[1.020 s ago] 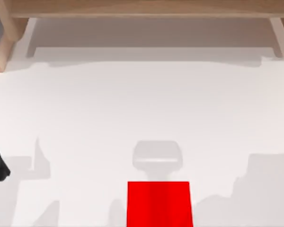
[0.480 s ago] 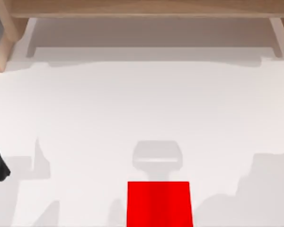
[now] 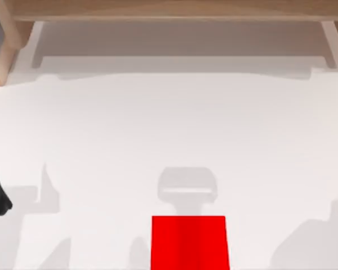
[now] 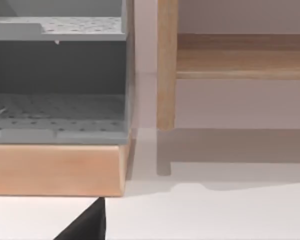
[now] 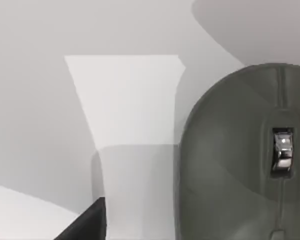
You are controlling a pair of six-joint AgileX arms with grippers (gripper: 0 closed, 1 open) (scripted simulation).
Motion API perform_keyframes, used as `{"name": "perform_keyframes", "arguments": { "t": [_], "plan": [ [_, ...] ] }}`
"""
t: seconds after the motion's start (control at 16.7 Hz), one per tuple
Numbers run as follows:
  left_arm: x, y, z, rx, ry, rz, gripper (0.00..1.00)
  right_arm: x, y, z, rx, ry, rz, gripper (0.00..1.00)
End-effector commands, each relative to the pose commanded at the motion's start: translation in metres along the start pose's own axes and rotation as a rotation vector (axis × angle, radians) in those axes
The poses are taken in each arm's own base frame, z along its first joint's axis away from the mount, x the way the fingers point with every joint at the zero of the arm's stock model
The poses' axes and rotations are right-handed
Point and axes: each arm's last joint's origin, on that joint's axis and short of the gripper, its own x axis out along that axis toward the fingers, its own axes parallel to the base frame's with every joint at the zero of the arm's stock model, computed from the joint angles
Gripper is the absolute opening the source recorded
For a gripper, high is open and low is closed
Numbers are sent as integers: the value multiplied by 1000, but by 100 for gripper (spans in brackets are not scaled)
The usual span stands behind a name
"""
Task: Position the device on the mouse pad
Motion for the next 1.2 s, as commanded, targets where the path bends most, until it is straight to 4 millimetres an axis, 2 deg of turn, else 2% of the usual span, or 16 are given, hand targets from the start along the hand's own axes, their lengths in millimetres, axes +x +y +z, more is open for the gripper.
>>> {"name": "perform_keyframes", "arguments": {
  "t": [0.12,0.36,1.14,1.2],
  "plan": [
    [0,0,0,0,0,0,100,12,2,1,-1,-4,5,100],
    [0,0,0,0,0,0,100,14,3,2,0,-4,6,100],
    [0,0,0,0,0,0,100,14,3,2,0,-4,6,2],
    [0,0,0,0,0,0,100,14,3,2,0,-4,6,0]
  ]
}}
